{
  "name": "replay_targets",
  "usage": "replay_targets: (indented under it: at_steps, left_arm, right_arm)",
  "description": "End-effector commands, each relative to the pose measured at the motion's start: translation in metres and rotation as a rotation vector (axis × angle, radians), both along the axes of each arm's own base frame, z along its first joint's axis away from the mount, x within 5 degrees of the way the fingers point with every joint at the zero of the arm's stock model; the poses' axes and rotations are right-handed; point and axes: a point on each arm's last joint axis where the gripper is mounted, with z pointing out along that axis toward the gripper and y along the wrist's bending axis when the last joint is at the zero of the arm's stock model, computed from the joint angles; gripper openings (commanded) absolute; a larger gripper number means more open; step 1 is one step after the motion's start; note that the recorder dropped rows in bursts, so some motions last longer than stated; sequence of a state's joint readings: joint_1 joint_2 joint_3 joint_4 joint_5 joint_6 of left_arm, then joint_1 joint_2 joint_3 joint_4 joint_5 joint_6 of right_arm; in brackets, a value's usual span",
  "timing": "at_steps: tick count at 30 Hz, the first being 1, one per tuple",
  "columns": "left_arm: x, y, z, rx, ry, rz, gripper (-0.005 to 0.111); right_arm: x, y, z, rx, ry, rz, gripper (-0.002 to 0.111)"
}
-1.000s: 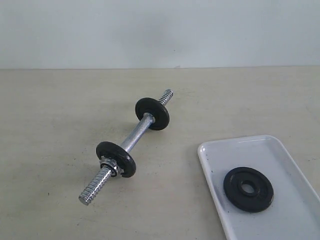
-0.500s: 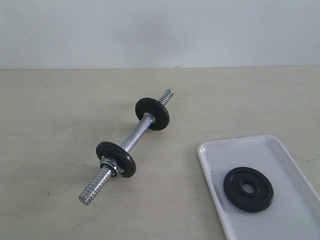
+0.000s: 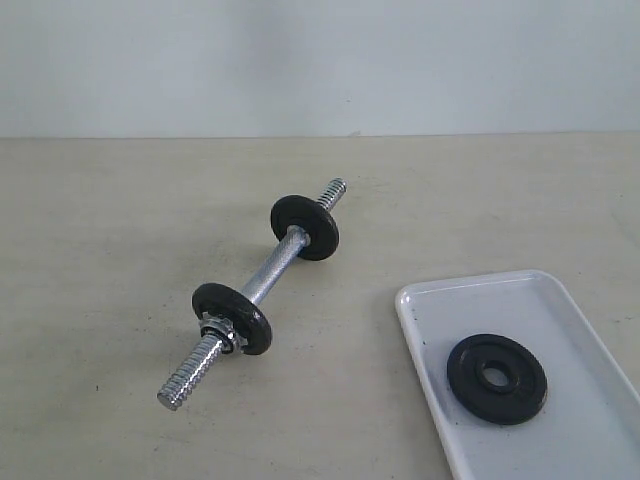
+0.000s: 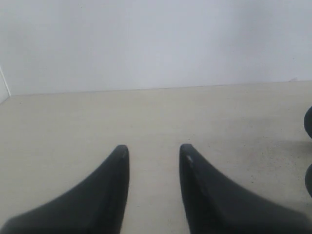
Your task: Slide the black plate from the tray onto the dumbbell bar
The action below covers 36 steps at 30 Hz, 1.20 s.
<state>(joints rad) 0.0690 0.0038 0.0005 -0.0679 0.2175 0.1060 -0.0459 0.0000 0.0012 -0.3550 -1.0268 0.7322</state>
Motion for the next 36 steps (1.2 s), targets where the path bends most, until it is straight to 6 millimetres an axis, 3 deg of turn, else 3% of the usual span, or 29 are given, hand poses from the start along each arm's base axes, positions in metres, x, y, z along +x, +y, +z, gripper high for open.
replay_targets:
  at_steps: [1,3,6,21,26,27,32,34,36]
  left_arm:
    - [0.000,0.000,0.001,-0.009,-0.015,0.005,0.032]
    - [0.000,0.000,0.001,-0.009,-0.015,0.005,0.032]
    - [0.000,0.000,0.001,-0.009,-0.015,0.005,0.032]
    - [0.000,0.000,0.001,-0.009,-0.015,0.005,0.032]
    - [0.000,0.001,0.012,-0.038,-0.136,0.015,0.032]
    - [0.000,0.001,0.018,-0.106,-0.202,0.020,0.032]
    - [-0.006,0.009,0.044,-0.892,-0.555,0.000,0.032]
    - [-0.009,0.011,0.050,-1.035,-0.641,-0.037,0.032]
    - [-0.011,0.013,0.054,-1.050,-0.694,-0.052,0.032]
  right_arm:
    - [-0.017,0.001,0.007,0.100,-0.121,0.264,0.000]
    - [-0.017,0.001,0.007,0.166,-0.064,0.430,0.000]
    - [-0.017,0.001,0.007,0.212,-0.025,0.543,0.000]
    - [-0.017,0.001,0.007,0.226,-0.016,0.571,0.000]
    - [-0.016,0.000,0.007,0.237,-0.011,0.568,0.000]
    - [-0.015,0.000,0.007,0.242,-0.008,0.566,0.000]
    - [-0.009,0.000,0.005,0.252,0.057,0.529,0.000]
    - [-0.002,0.001,0.001,0.246,0.133,0.487,0.000]
    - [0.004,0.003,-0.003,0.217,0.213,0.438,0.000]
